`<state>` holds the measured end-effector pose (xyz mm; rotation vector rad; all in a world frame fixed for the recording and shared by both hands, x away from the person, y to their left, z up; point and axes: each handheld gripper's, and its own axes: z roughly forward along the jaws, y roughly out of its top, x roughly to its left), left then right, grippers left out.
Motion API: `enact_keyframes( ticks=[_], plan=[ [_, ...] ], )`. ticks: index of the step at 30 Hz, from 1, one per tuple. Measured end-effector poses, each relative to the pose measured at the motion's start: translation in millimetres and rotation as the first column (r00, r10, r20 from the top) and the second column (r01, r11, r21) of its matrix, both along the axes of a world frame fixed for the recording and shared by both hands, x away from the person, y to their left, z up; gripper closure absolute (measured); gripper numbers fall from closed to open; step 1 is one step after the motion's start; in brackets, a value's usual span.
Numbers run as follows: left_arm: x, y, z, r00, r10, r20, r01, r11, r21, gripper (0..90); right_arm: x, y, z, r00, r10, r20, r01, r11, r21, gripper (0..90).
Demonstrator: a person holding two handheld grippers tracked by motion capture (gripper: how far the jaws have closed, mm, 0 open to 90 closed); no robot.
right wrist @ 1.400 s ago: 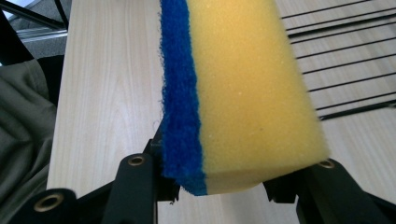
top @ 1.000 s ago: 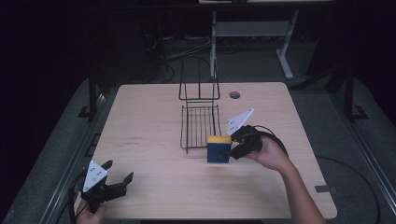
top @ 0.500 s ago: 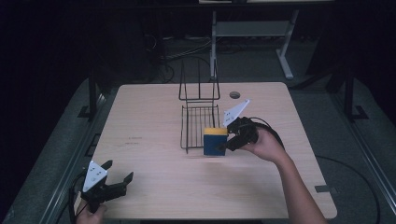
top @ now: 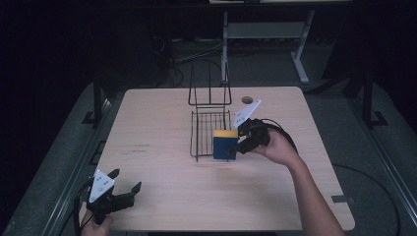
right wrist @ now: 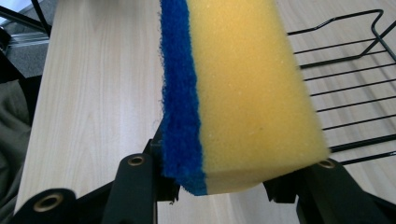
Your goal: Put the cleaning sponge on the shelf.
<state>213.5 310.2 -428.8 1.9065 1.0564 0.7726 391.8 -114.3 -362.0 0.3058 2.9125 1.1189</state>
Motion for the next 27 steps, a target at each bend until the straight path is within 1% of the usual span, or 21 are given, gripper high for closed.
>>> enact_keyframes(
  ticks=[2,4,9,13,15,18,21,22,26,27],
  plan=[
    [0.0,0.5,-0.2,1.0000,0.002,0.000,-0.002,1.0000,-0.002,14.1,3.1,0.3,0.6,1.0000,-0.008,0.004,0.008,1.000,0.000,54.5],
    [0.2,0.8,-0.3,1.0000,0.005,-0.001,-0.005,1.0000,-0.002,14.1,5.6,0.2,0.9,0.9999,-0.014,-0.002,0.014,1.000,0.000,54.5],
    [0.1,0.5,0.0,1.0000,0.004,0.000,-0.004,1.0000,-0.002,14.1,9.1,2.8,4.9,0.9998,-0.017,0.004,0.017,1.000,-0.013,54.4],
    [-0.1,0.5,0.0,1.0000,0.003,0.000,-0.003,1.0000,-0.004,14.1,14.3,2.3,7.4,0.9997,-0.026,-0.002,0.026,1.000,-0.002,54.4],
    [0.1,0.6,0.0,1.0000,0.005,0.000,-0.005,1.0000,-0.004,14.1,16.4,2.3,8.2,0.9997,-0.025,0.004,0.025,1.000,-0.011,54.5],
    [0.5,0.8,-0.4,1.0000,0.005,-0.002,-0.005,1.0000,-0.003,14.1,19.6,2.3,9.0,0.9996,-0.028,-0.001,0.028,1.000,0.006,54.4],
    [0.4,0.9,-0.2,1.0000,0.003,-0.001,-0.003,1.0000,-0.003,14.1,23.5,3.1,6.5,0.9993,-0.036,-0.010,0.036,0.999,-0.009,54.4],
    [0.4,1.1,-0.3,1.0000,0.003,-0.001,-0.003,1.0000,-0.002,14.1,24.1,3.6,6.5,0.9993,-0.038,-0.004,0.038,0.999,-0.018,54.5],
    [0.3,1.6,0.1,1.0000,0.004,-0.001,-0.004,1.0000,-0.006,14.1,29.2,4.6,8.2,0.9993,-0.035,-0.008,0.035,0.999,-0.002,54.4],
    [0.3,1.6,0.2,1.0000,0.005,0.000,-0.005,1.0000,-0.005,14.1,30.4,4.8,8.7,0.9994,-0.035,-0.001,0.035,0.999,-0.008,54.4]
  ],
)
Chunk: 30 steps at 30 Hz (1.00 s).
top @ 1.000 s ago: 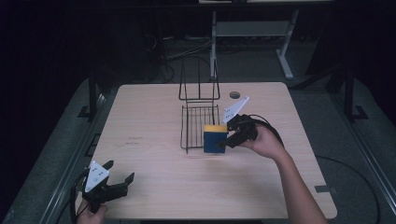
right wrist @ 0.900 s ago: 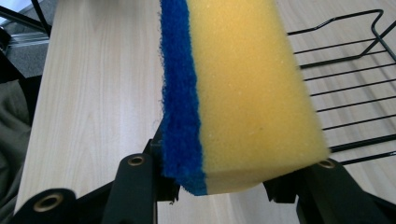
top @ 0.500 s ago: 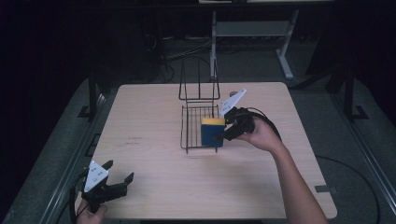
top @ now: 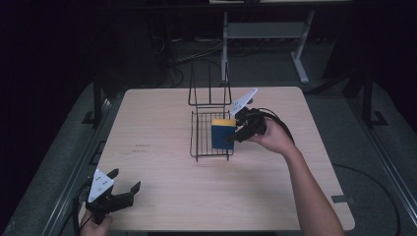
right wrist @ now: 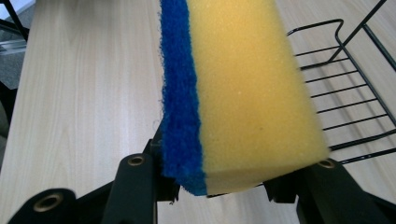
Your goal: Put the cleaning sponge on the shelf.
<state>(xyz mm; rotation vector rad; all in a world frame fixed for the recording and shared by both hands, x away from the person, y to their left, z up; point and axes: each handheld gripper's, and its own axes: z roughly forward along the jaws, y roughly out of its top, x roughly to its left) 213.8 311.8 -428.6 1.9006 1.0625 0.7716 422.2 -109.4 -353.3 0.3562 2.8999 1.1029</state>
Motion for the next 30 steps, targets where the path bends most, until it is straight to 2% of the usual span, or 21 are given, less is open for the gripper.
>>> enact_keyframes(
  ticks=[8,15,23,26,30],
  plan=[
    [0.1,0.3,0.1,1.0000,0.002,0.001,-0.002,1.0000,-0.001,14.1,10.3,0.1,-0.5,0.9998,-0.015,-0.010,0.015,1.000,0.009,54.4],
    [0.3,1.0,-0.5,1.0000,0.002,-0.003,-0.002,1.0000,-0.005,14.1,16.9,3.0,-2.6,0.9996,-0.025,-0.013,0.025,1.000,-0.010,54.4],
    [0.4,0.7,-0.5,1.0000,0.000,0.001,0.000,1.0000,-0.004,14.1,23.0,6.0,-4.6,0.9995,-0.029,-0.012,0.029,1.000,-0.008,54.4],
    [0.4,0.9,-0.4,1.0000,0.002,0.003,-0.002,1.0000,-0.007,14.1,27.2,6.7,-6.1,0.9990,-0.040,-0.021,0.040,0.999,0.017,54.4],
    [0.3,-0.2,0.3,1.0000,-0.002,0.003,0.002,1.0000,-0.004,14.1,35.2,7.9,-13.8,0.9986,-0.047,-0.024,0.047,0.999,0.018,54.4]
  ],
)
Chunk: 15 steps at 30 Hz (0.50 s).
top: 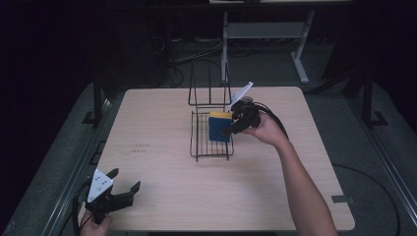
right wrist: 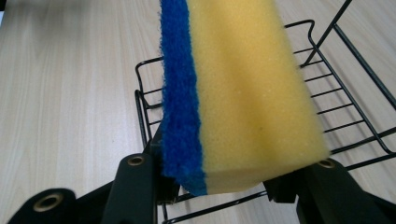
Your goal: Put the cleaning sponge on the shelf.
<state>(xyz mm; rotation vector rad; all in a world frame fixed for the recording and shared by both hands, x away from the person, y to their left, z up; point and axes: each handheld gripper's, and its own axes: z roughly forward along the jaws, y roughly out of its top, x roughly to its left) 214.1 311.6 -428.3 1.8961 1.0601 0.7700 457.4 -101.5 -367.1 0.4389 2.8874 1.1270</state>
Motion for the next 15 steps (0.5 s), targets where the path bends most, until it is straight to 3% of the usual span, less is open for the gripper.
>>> enact_keyframes(
  ticks=[15],
  plan=[
    [-0.3,1.0,-0.1,1.0000,0.002,0.001,-0.002,1.0000,-0.002,14.1,7.1,8.8,-14.5,0.9999,-0.002,-0.012,0.001,1.000,-0.015,54.4]
  ],
)
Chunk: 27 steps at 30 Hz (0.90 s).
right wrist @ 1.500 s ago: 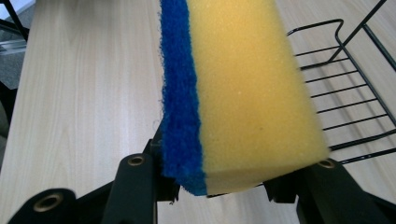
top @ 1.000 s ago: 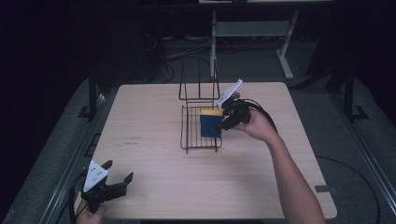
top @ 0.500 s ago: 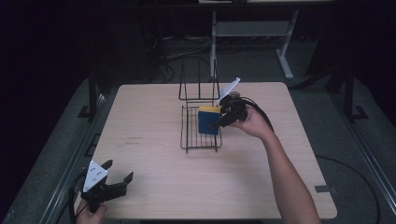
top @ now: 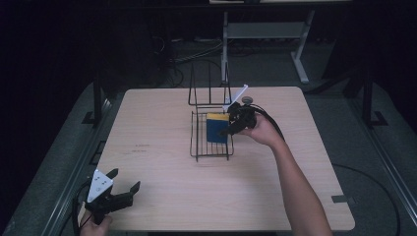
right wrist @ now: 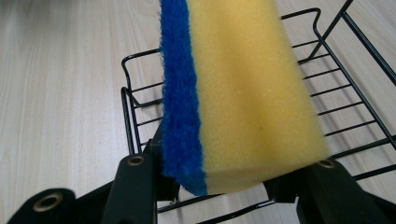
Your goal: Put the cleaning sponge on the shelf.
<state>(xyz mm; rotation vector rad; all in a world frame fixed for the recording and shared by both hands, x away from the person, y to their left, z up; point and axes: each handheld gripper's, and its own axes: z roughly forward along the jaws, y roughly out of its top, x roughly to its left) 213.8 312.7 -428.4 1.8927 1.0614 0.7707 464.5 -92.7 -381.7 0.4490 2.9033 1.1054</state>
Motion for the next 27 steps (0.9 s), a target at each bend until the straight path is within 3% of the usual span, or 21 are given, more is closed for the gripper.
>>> enact_keyframes(
  ticks=[5,27],
  plan=[
    [0.0,0.0,0.1,1.0000,0.000,0.000,0.000,1.0000,0.002,14.1,3.1,-0.1,-5.4,0.9998,-0.007,-0.019,0.006,1.000,-0.012,54.4],
    [0.7,-0.7,-0.3,1.0000,0.002,-0.001,-0.002,1.0000,0.002,14.1,3.2,1.2,-8.1,0.9999,-0.003,-0.011,0.003,1.000,-0.028,47.0]
  ],
)
